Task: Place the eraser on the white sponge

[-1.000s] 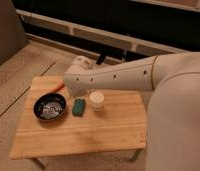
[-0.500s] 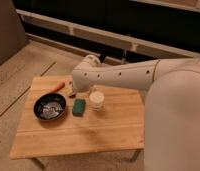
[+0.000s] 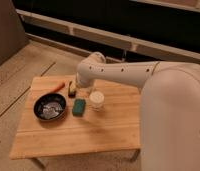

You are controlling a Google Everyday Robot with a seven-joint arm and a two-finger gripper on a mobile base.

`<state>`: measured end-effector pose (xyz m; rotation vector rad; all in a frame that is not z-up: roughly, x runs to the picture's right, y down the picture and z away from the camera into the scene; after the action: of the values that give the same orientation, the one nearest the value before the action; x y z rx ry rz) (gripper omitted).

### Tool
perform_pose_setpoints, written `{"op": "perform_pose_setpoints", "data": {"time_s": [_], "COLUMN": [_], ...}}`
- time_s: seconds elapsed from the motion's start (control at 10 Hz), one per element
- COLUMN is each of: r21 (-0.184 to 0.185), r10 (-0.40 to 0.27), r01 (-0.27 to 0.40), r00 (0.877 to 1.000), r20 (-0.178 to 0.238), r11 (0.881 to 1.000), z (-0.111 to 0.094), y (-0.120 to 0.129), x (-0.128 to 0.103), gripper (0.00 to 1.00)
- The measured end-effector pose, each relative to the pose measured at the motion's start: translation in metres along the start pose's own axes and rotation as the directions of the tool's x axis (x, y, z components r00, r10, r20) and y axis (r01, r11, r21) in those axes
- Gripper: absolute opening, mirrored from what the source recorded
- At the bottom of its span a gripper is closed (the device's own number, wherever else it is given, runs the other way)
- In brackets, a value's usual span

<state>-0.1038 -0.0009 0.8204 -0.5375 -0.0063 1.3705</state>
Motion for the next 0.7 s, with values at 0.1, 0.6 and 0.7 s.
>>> {"op": "perform_pose_setpoints", "data": {"time_s": [0.1, 0.6, 0.7], "r21": [-0.001, -0.018, -0.016], "r10": [-0.003, 0.021, 0.006], "r01": [0.003, -0.021, -0.007], "r00": [1.000, 1.000, 1.000], "r20": [-0.001, -0.014, -0.024], "r11": [1.000, 1.000, 1.000], "z": [0.001, 0.041, 0.052], "y": [0.002, 0.008, 0.011], "x": [0.000, -0.040, -0.049], "gripper": [0.65, 0.65, 0.65]}}
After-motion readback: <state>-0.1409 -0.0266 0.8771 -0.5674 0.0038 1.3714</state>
